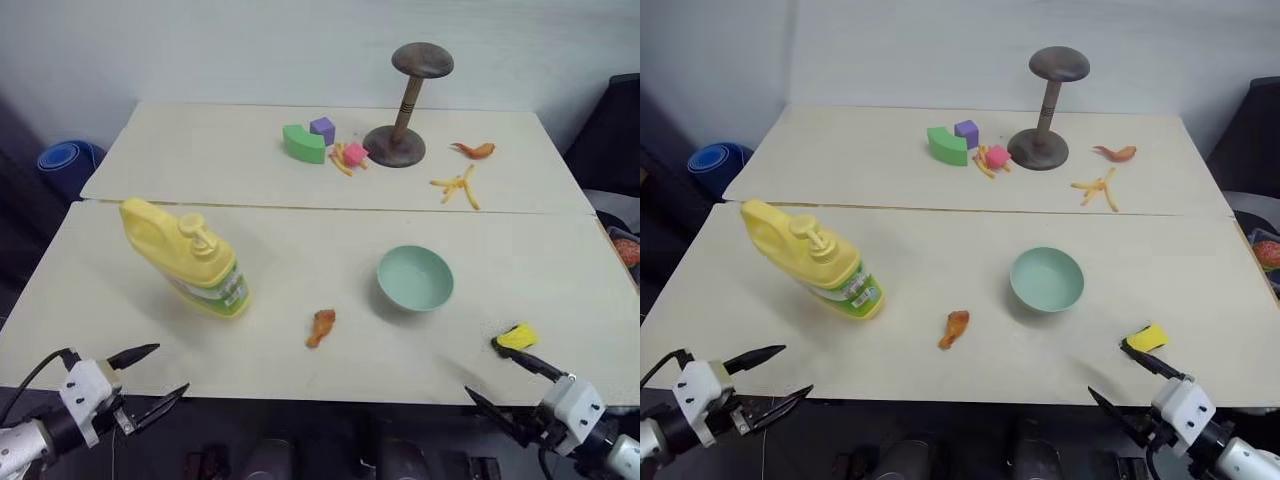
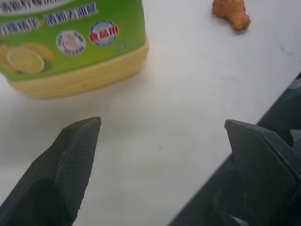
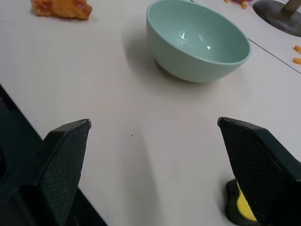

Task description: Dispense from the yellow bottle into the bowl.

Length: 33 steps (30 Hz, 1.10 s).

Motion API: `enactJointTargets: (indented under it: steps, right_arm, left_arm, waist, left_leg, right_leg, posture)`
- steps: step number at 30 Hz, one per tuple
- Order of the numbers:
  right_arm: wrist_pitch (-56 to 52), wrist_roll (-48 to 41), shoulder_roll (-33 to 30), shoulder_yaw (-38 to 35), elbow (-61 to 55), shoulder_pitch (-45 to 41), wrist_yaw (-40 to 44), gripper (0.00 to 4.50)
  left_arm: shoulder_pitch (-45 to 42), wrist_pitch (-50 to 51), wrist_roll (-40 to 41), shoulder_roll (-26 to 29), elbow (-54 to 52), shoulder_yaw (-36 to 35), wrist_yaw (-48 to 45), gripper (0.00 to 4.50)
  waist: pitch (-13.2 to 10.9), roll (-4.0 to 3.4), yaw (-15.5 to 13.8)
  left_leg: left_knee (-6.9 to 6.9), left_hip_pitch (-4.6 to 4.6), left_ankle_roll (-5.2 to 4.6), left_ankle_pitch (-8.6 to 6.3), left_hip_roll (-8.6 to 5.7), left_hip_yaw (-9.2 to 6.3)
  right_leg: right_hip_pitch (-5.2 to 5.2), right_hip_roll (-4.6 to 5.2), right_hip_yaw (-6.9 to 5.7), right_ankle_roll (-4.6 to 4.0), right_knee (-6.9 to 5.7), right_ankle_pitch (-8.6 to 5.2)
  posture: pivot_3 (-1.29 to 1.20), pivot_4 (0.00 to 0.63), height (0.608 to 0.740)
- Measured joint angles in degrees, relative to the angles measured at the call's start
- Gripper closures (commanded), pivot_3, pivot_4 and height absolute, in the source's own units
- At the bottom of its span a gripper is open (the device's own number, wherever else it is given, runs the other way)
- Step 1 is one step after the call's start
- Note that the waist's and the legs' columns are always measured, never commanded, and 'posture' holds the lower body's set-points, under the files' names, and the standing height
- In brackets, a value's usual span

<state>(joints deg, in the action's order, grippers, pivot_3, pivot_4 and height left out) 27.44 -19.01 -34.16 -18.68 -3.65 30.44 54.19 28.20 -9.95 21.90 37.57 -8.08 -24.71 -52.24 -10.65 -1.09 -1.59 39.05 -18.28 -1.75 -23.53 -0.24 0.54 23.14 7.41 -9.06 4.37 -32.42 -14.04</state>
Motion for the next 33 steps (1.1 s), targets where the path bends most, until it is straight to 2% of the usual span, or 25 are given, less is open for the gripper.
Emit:
enactJointTargets:
  steps: [3, 5, 8, 11, 14, 18, 20, 25, 28, 33]
  right_arm:
    - [-3.1, -0.1, -1.8, 2.0, -3.5, -1.1, 0.5, 0.00]
    - [-11.2, 0.5, -5.4, 7.2, -9.8, -5.6, 0.8, 0.00]
    - [-26.1, 0.8, -8.7, 15.1, -19.5, -18.9, -0.4, 0.00]
    - [-38.3, 2.2, -9.0, 24.0, -22.0, -32.1, -0.4, 0.00]
    - [-44.7, 6.9, -6.2, 34.0, -19.4, -43.3, 1.3, 0.00]
    - [-47.9, 16.9, 2.4, 46.2, -7.6, -56.0, 0.0, 0.00]
    - [-47.6, 20.5, 4.8, 49.7, -2.8, -58.8, -0.8, 0.00]
    - [-46.9, 24.6, 8.0, 52.9, 5.5, -62.2, 0.1, 0.00]
    - [-45.7, 25.0, 9.6, 54.0, 9.0, -64.3, 2.6, 0.59]
    - [-44.2, 25.0, 10.8, 54.1, 10.6, -64.5, 4.0, 2.34]
  left_arm:
    - [-1.2, 0.8, -0.4, 0.0, -0.2, 1.6, -0.2, 0.01]
    - [-1.7, 3.8, 2.1, 0.5, -0.3, 2.3, -2.5, 0.01]
    - [-3.5, 8.0, 8.5, 1.5, -2.7, 3.0, -7.4, 0.01]
    - [-5.2, 9.6, 9.8, 1.6, -3.6, 3.9, -9.0, 0.01]
    - [-4.9, 9.9, 9.3, 1.8, -4.0, 6.1, -10.9, 0.01]
    - [-5.2, 10.3, 9.0, 1.5, -4.6, 6.8, -11.0, 0.01]
    - [-5.0, 10.3, 8.8, 1.4, -4.6, 6.7, -10.5, 0.01]
    - [-4.1, 10.4, 8.1, 0.4, -4.7, 6.7, -9.1, 0.01]
    - [-3.7, 10.0, 7.4, -0.6, -4.7, 6.7, -8.3, 0.00]
    - [-3.7, 9.4, 6.6, -1.3, -4.7, 6.7, -7.3, 0.00]
  waist:
    - [0.0, -0.03, 0.6]
    - [-0.1, -0.01, 1.0]
    - [-0.1, 0.00, 0.8]
    - [0.0, 0.07, 0.1]
    - [0.0, 0.13, 0.1]
    - [0.1, 0.35, 0.6]
    - [0.1, 0.35, 0.4]
    - [0.2, 0.41, 0.8]
    - [0.2, 0.41, 1.5]
    - [0.1, 0.36, 1.7]
  left_leg:
    - [0.00, 0.04, 0.04, -0.01, 0.04, 0.05]
    - [0.01, 0.07, 0.06, 0.02, 0.07, 0.13]
    - [0.05, 0.08, 0.19, 0.18, 0.08, 0.09]
    - [0.05, 0.03, 0.70, 0.46, 0.09, -0.05]
    - [0.05, -0.07, 0.69, 0.44, 0.05, -0.04]
    - [0.06, -0.09, 0.66, 0.45, -0.02, 0.01]
    - [0.06, -0.10, 0.65, 0.47, -0.04, 0.00]
    - [0.08, -0.11, 0.61, 0.51, -0.07, 0.06]
    - [0.08, -0.05, 0.68, 0.55, -0.03, 0.06]
    - [0.08, -0.01, 0.82, 0.64, 0.01, 0.06]
  right_leg:
    - [0.01, -0.05, 0.05, 0.03, -0.06, 0.02]
    - [0.06, -0.05, 0.09, 0.00, -0.15, 0.04]
    - [0.31, -0.04, 0.06, -0.16, -0.28, 0.11]
    - [0.46, -0.07, -0.08, -0.23, -0.36, 0.09]
    - [0.50, -0.09, -0.13, -0.23, -0.27, 0.09]
    - [0.48, -0.08, -0.12, -0.18, -0.25, 0.12]
    - [0.46, -0.09, -0.14, -0.16, -0.44, 0.13]
    - [0.43, -0.13, -0.12, -0.09, -0.41, 0.17]
    - [0.39, -0.15, -0.11, -0.08, -0.47, 0.17]
    - [0.45, -0.18, -0.09, -0.10, -0.52, 0.16]
  posture:
    - [0.00, 0.150, 0.740]
    - [0.00, 0.150, 0.740]
    - [0.00, 0.150, 0.740]
    - [0.00, 0.150, 0.740]
    - [0.00, 0.150, 0.740]
    - [0.00, 0.150, 0.740]
    - [0.00, 0.150, 0.740]
    - [0.00, 0.150, 0.740]
    - [0.00, 0.150, 0.740]
    - [0.00, 0.150, 0.740]
